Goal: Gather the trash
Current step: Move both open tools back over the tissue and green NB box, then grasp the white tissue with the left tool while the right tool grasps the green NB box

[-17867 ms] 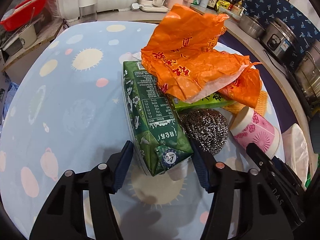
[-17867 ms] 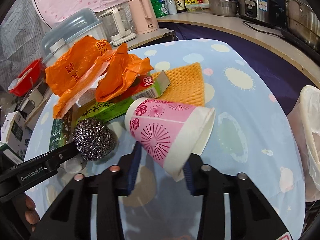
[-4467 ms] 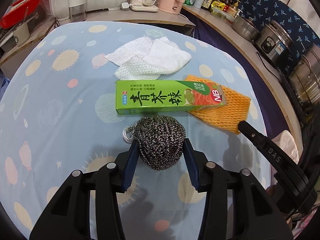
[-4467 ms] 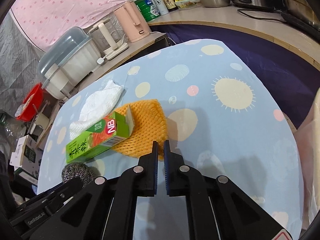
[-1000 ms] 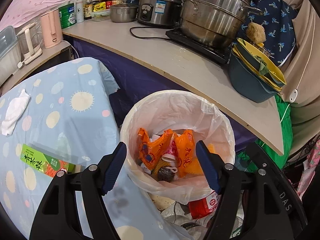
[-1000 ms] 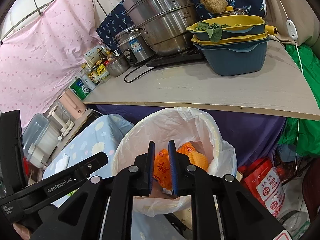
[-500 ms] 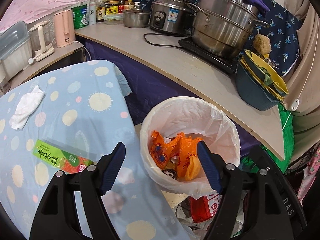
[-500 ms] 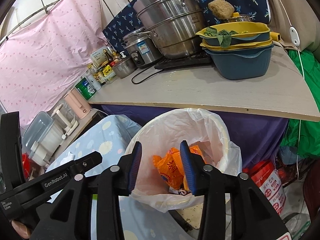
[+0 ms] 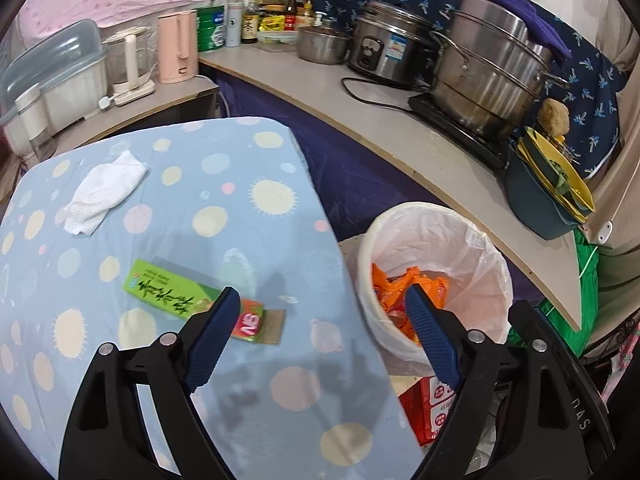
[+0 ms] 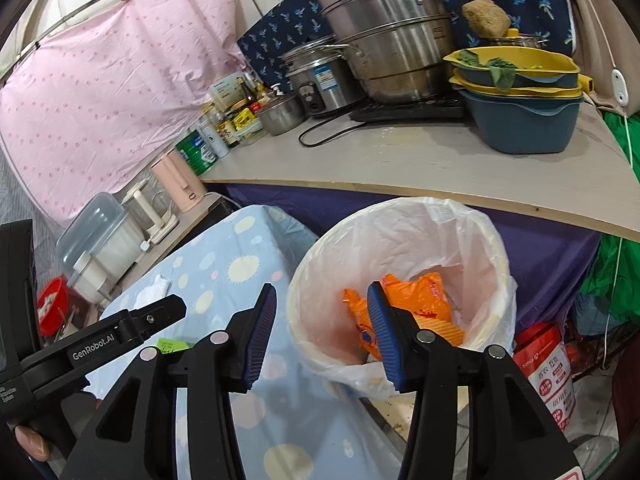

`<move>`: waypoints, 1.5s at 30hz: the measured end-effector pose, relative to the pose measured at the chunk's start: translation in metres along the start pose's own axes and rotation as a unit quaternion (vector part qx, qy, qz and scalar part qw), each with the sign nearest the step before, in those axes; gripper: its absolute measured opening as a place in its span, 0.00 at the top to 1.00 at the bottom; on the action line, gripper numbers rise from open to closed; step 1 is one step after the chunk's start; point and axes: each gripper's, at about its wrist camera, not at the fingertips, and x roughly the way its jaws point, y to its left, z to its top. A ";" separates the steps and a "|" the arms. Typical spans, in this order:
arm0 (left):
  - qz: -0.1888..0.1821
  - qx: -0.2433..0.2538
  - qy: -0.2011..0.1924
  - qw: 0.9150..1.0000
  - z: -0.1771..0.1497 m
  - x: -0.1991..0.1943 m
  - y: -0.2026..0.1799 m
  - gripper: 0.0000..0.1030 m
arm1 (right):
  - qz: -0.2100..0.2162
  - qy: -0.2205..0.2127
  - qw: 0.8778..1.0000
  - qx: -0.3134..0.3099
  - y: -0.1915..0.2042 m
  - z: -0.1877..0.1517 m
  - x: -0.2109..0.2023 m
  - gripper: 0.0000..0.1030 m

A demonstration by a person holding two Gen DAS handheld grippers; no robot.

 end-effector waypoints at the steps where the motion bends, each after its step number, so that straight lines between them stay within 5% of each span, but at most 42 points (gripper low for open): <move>1: 0.003 -0.004 0.000 1.000 -0.001 -0.001 0.006 0.19 | 0.003 0.003 1.000 -0.003 0.004 -0.002 0.002 0.54; 22: 0.084 -0.097 0.019 0.992 -0.015 0.002 0.163 0.13 | 0.057 0.088 0.990 -0.091 0.098 -0.054 0.072 0.41; 32: 0.132 -0.104 0.014 0.986 -0.001 0.016 0.228 0.13 | 0.096 0.144 0.963 -0.206 0.152 -0.066 0.128 0.31; 45: 0.163 -0.069 0.010 0.984 0.037 0.056 0.270 0.13 | 0.107 0.207 0.937 -0.262 0.182 -0.080 0.182 0.31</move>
